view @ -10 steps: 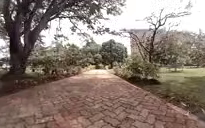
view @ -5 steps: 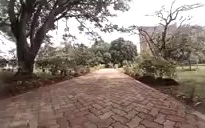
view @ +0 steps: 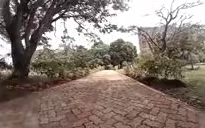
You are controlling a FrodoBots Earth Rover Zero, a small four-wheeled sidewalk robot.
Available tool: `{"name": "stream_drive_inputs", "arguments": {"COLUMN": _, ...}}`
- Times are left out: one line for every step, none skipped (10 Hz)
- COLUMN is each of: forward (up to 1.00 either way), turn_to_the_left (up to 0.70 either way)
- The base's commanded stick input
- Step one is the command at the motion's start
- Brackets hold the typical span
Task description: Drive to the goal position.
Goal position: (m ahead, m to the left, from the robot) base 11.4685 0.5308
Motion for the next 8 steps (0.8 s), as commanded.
{"name": "stream_drive_inputs", "arguments": {"forward": 0.7, "turn_to_the_left": 0.0}}
{"name": "stream_drive_inputs", "arguments": {"forward": 0.7, "turn_to_the_left": 0.0}}
{"name": "stream_drive_inputs", "arguments": {"forward": 0.7, "turn_to_the_left": 0.0}}
{"name": "stream_drive_inputs", "arguments": {"forward": 0.7, "turn_to_the_left": 0.0}}
{"name": "stream_drive_inputs", "arguments": {"forward": 0.7, "turn_to_the_left": 0.0}}
{"name": "stream_drive_inputs", "arguments": {"forward": 0.7, "turn_to_the_left": 0.0}}
{"name": "stream_drive_inputs", "arguments": {"forward": 0.7, "turn_to_the_left": 0.0}}
{"name": "stream_drive_inputs", "arguments": {"forward": 0.7, "turn_to_the_left": 0.0}}
